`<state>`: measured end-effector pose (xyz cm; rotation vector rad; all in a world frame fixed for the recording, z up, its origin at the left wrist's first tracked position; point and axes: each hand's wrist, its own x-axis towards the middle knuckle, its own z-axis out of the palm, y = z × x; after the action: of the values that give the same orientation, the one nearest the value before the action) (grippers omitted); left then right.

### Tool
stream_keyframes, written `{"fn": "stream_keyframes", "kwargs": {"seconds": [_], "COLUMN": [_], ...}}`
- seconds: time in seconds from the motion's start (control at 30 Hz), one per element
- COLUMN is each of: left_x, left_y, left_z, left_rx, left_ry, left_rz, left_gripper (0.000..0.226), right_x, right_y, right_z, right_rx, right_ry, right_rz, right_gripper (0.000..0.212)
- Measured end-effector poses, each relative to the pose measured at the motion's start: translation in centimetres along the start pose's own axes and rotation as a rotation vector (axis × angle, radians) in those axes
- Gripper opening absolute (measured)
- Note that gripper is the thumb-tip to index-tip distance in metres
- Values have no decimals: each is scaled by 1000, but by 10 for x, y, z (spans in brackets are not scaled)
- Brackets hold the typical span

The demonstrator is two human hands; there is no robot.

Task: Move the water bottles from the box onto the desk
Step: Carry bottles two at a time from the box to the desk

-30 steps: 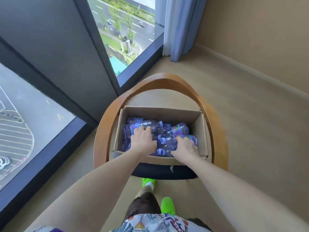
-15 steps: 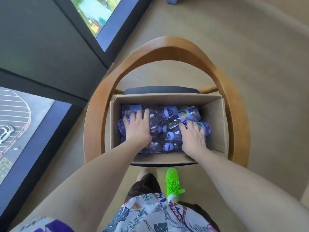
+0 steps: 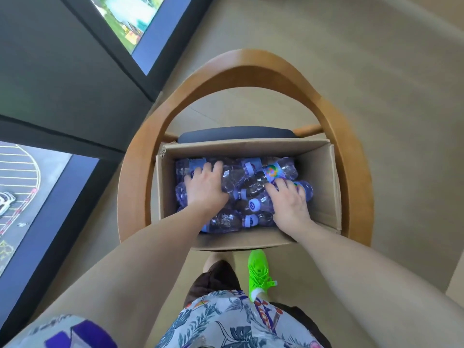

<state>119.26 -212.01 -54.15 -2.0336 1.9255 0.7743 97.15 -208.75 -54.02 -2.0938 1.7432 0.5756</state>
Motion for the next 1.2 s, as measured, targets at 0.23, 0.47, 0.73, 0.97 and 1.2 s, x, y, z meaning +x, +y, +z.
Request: {"fn": "stream_keyframes", "kwargs": {"seconds": [0.23, 0.47, 0.73, 0.97, 1.2], "left_x": [-24, -71, -153, -237, -320], "left_y": [13, 47, 80, 87, 64], "left_z": [-11, -36, -78, -96, -110], "left_rx": [-108, -206, -500, -658, -934], "left_ry": [-38, 50, 278, 426, 526], "left_rz": [-46, -63, -94, -174, -315], "left_gripper": [82, 81, 64, 57, 59], "right_x": [-20, -50, -112, -183, -242], "right_y": [12, 12, 28, 24, -21], "right_z": [-16, -47, -106, -141, -164], "right_rx": [300, 735, 1141, 1663, 2173], "right_ry": [82, 200, 225, 68, -260], "right_rz": [28, 128, 137, 36, 27], "right_gripper": [76, 79, 69, 56, 53]}}
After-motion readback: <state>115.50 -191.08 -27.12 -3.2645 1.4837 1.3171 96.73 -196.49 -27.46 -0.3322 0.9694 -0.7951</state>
